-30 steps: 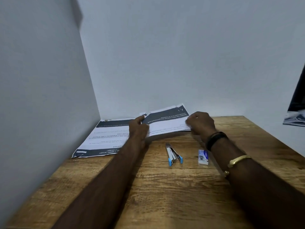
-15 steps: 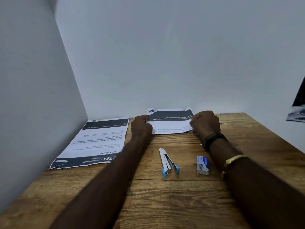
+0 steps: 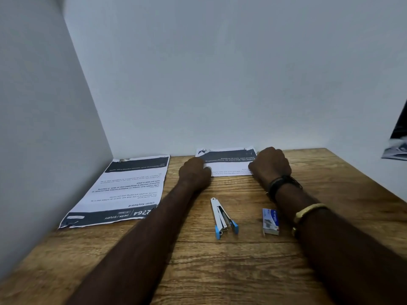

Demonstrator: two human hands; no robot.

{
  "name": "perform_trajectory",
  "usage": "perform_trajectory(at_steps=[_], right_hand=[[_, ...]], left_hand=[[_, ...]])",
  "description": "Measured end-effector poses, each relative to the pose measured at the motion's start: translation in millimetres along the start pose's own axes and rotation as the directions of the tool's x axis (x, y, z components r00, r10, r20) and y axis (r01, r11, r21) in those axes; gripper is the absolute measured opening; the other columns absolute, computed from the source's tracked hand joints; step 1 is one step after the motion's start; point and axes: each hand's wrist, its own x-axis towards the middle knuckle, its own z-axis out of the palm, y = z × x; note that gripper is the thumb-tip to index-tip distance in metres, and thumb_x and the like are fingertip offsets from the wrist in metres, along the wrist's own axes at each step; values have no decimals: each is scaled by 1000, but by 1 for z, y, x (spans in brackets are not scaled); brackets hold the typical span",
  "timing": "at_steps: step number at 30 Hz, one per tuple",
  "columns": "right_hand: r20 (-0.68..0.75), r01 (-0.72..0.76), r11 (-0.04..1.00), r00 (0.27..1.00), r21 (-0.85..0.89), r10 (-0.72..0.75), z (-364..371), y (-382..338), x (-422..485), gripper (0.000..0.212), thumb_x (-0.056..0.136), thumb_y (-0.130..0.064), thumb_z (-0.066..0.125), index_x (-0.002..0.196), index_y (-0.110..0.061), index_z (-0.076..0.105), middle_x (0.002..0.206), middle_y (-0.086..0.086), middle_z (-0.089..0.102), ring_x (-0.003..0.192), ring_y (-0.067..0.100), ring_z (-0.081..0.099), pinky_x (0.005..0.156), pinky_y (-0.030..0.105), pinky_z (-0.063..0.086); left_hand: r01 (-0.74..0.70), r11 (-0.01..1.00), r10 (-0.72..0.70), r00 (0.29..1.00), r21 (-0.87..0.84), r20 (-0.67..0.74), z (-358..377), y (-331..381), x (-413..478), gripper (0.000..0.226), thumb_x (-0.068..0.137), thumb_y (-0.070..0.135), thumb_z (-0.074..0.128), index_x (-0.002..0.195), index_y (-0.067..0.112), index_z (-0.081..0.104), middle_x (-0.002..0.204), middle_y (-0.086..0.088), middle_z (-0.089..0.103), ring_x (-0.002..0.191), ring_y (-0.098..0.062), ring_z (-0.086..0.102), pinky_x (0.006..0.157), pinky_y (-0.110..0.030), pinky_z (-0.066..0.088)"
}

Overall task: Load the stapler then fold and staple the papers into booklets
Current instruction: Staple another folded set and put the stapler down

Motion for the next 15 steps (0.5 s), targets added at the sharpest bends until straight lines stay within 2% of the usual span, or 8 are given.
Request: perform_trajectory(at_steps=[2,5,7,10,15], right_hand=[[-47,87,996,995,26,-85,-5,-8,-7,24,82,-23,69,105,-17,75,118,11,65,106,34,64,83,38,57],[-46,185,972,983,144,-180,-9,-33,-26,15,82,-16,67,91,-19,79,101,4,74,93,28,69,74,33,58],[-4,219,953,975,209,-223,-9,-53,-44,15,81,-16,65,85,-20,79,92,0,77,87,27,70,69,29,55],[79,275,928,950,252,-303,-4,-85,-72,14,81,-20,67,84,-20,80,91,-1,78,88,26,71,70,27,53],[211,317,916,905,245,-370,16,-129,-107,14,83,-20,67,89,-16,79,95,5,77,91,28,71,80,37,61]], left_hand=[[-10,995,3,998,-104,-64,-6,-1,-6,30,94,24,59,117,9,71,126,-12,70,118,-30,62,99,-33,47],[-47,976,16,989,-211,-146,-20,-4,-16,30,93,26,65,119,12,74,127,-4,71,122,-23,63,105,-32,46],[-72,960,14,978,-270,-209,-34,-8,-26,21,91,25,68,106,14,78,111,-2,77,108,-20,69,97,-33,53],[-75,947,-28,950,-313,-312,-56,-19,-38,13,87,25,72,84,14,79,87,2,79,87,-17,73,83,-33,57],[47,955,-155,921,-292,-357,-98,-64,-56,23,82,31,77,73,11,75,76,2,76,80,-19,72,74,-31,53]])
